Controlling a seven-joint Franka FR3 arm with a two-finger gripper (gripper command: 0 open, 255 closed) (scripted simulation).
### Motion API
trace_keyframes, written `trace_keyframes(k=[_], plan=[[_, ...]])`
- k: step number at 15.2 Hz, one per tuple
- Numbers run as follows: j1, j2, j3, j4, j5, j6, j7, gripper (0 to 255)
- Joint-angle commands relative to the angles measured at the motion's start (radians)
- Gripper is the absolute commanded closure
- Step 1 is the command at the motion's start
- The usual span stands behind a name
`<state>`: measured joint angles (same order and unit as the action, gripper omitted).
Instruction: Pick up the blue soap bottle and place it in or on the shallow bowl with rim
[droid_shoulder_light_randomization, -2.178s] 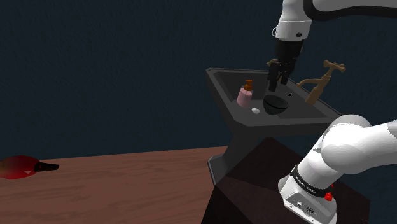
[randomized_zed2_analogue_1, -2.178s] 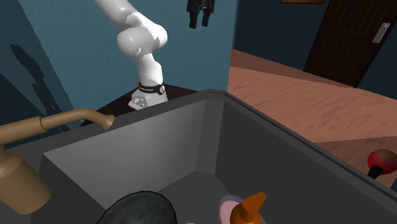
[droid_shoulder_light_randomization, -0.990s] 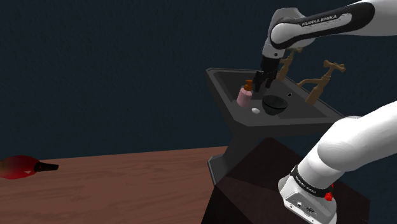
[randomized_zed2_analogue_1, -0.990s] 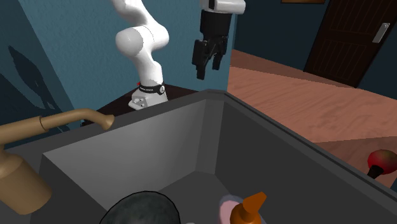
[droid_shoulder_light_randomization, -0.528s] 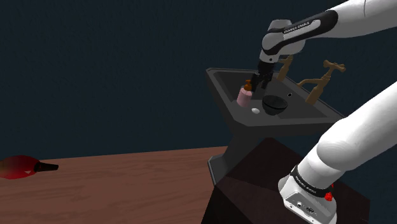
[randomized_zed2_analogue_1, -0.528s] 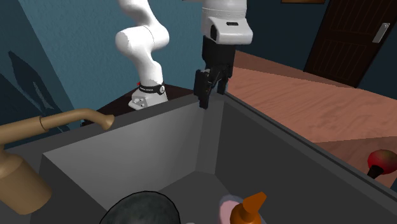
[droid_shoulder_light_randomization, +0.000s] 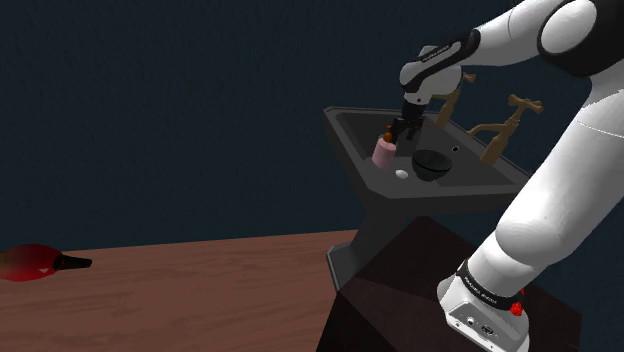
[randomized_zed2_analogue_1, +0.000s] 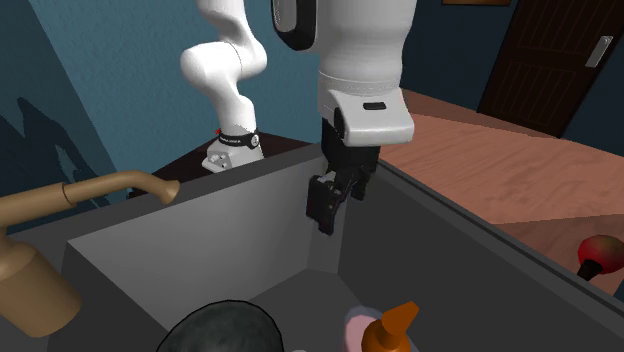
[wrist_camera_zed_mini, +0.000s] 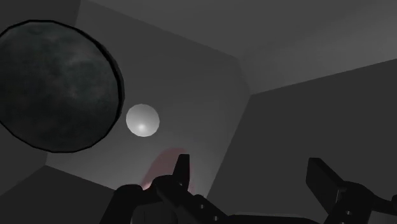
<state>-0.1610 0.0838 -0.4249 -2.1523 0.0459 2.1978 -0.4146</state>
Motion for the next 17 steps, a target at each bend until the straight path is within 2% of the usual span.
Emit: trace_keyframes(k=[1,7,10,17], plan=[[-0.02,0.083,-0.007,0.061,0.054,0.02,-0.047,0],[-0.115,0.315,0.01,0.271,0.197,0.03,-0.158,0],[-0.166,0.416,0.027,0.381,0.247,0.02,-0.191,0],[-0.177,0.472,0.047,0.367,0.276,0.087,-0.208,0]])
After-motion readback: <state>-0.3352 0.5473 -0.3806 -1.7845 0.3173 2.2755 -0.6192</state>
